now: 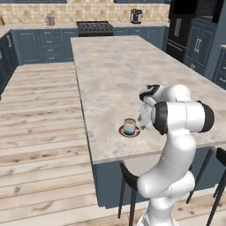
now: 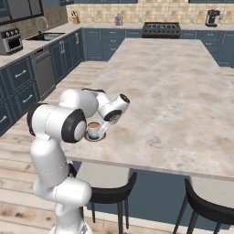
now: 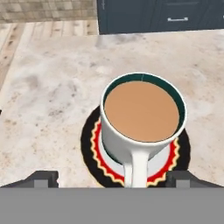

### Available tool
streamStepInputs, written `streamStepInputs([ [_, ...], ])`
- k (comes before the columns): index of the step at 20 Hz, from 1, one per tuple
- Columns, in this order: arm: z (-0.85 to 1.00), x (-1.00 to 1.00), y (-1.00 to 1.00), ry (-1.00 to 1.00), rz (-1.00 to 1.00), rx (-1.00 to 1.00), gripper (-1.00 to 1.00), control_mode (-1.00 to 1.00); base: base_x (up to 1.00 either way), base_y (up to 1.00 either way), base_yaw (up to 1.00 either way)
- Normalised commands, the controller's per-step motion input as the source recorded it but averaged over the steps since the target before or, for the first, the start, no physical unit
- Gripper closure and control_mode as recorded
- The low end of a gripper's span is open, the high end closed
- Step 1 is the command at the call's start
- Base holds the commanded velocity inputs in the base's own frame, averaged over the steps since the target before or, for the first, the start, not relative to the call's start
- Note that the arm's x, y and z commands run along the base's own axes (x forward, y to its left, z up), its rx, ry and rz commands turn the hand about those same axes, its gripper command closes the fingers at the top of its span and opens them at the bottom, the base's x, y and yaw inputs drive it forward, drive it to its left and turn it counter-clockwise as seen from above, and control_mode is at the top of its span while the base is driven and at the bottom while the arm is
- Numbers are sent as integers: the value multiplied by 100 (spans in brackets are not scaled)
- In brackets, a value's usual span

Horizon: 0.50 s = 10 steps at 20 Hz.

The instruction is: Pick the cup of tea, navigate to the dining table, and place it on the saucer.

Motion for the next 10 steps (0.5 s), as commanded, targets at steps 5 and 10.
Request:
streamStepInputs([
  [5,77,-57,0,1,9,-1,-100,-100,0,0,0],
  [10,47,-86,14,0,-17,-7,-100,-100,0,0,0],
])
